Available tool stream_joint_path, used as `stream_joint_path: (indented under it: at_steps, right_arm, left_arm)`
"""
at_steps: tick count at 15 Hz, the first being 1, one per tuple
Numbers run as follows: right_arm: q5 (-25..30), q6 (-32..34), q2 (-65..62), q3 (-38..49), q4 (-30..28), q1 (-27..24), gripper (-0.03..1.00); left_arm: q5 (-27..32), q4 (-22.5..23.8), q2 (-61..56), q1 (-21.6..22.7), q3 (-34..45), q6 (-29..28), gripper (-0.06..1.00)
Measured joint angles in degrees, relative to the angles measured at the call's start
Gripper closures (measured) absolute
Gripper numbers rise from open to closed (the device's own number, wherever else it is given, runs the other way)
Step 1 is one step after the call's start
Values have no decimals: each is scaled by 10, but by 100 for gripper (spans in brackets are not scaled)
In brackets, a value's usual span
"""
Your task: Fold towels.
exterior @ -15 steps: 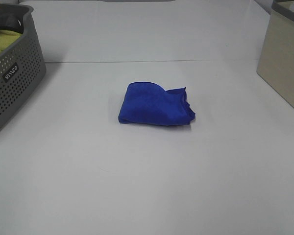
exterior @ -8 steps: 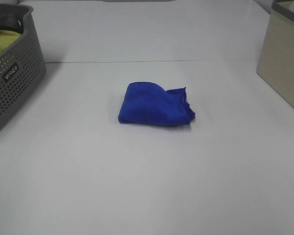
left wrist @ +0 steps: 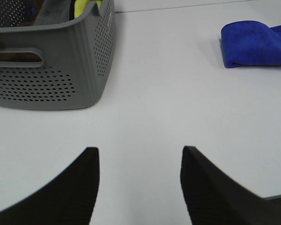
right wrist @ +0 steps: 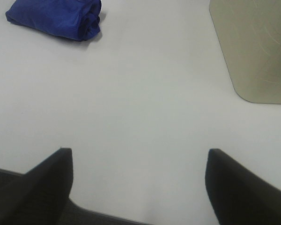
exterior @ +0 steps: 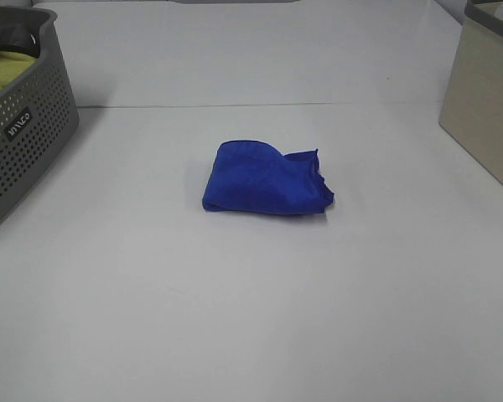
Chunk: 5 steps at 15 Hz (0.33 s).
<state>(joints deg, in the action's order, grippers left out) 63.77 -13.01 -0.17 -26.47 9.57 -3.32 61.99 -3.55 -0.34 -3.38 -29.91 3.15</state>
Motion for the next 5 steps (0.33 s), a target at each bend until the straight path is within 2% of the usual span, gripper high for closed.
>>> stream_joint_path:
  at_steps: [5]
  right_arm:
    - [0, 0, 0, 0, 0, 0, 21]
  left_arm:
    - [-1, 0, 0, 0, 0, 0, 43]
